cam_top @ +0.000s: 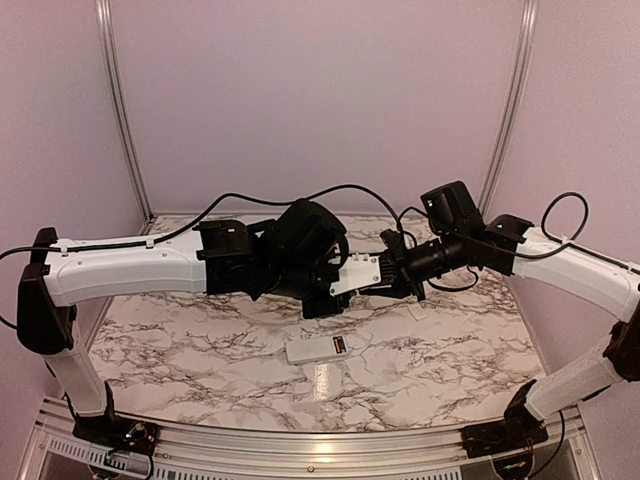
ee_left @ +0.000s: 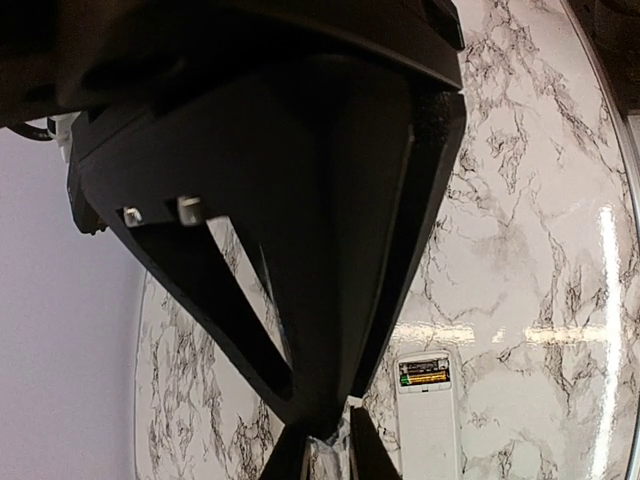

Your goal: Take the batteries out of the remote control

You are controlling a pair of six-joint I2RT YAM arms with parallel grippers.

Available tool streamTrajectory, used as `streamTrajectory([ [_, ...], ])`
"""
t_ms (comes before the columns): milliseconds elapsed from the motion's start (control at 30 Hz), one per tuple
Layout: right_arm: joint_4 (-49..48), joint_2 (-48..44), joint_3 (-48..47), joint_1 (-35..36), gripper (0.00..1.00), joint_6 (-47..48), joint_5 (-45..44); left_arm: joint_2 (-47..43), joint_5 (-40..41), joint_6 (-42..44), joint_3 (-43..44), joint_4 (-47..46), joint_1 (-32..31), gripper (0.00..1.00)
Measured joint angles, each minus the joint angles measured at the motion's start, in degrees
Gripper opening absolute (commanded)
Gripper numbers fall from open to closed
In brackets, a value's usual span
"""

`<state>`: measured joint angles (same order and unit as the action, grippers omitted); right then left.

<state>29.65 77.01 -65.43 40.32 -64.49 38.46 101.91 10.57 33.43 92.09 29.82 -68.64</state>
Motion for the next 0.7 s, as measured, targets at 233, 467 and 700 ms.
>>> streamTrajectory([
  [233, 0.2, -1.3, 0.5, 0.0, 0.00, 0.0, -0.8, 0.0, 0.0, -2.0, 0.0, -0.9, -0.3, 0.26],
  [467, 0.0, -2.3, 0.7, 0.0, 0.00, 0.1, -1.1, -2.1, 0.3, -6.6, -3.9, -5.4, -0.5, 0.99],
  [700, 0.0, -2.4, 0.8, 0.0, 0.00, 1.4, -2.4, -8.0, 2.8, -13.5, -9.8, -8.5, -0.6, 0.99],
])
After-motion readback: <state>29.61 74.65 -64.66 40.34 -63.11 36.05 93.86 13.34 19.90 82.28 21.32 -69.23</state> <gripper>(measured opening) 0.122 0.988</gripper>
